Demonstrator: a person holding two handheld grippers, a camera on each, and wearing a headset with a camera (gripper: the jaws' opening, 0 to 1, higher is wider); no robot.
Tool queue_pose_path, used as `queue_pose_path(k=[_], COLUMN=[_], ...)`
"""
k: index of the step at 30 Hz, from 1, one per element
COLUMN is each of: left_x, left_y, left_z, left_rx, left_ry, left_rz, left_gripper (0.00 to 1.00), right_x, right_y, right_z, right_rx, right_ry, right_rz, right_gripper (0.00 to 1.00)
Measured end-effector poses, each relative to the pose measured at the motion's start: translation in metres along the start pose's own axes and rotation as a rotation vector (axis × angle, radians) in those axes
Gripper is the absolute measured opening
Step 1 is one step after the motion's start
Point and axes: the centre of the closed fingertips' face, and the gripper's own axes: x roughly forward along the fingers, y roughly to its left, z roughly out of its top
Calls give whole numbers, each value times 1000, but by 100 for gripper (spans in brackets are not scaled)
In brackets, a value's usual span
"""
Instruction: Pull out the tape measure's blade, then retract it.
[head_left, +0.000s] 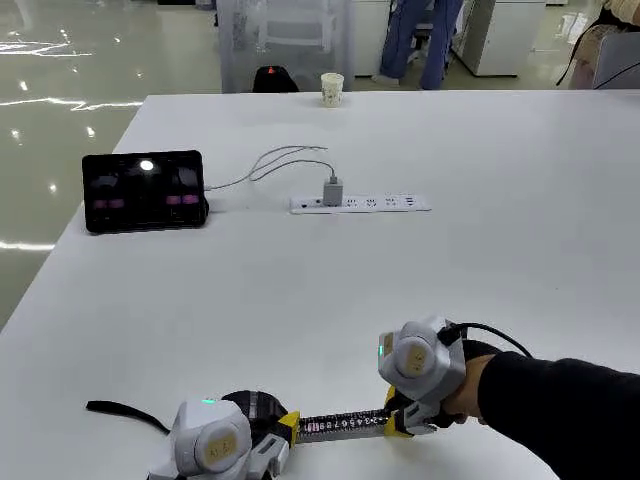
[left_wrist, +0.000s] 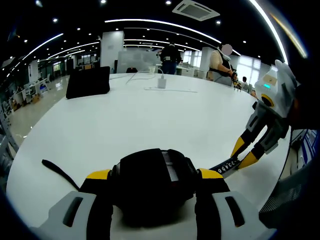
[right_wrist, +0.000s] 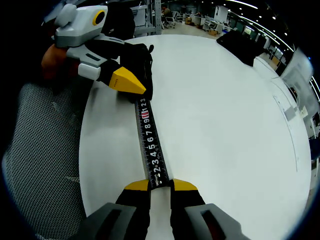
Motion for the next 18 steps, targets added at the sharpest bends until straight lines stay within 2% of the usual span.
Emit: queue_pose_path(k=[9, 18], left_x=[1, 1], left_y=[0, 0], left_z=[0, 0], left_rx=[0, -1], left_ry=[2, 2], left_rz=[-2, -4], left_gripper=[62, 62], right_x=[2, 4], right_y=[1, 3], right_z=[6, 11], right_rx=[13, -9], right_ry=[-14, -28], right_rz=[8, 20], right_gripper=[11, 11])
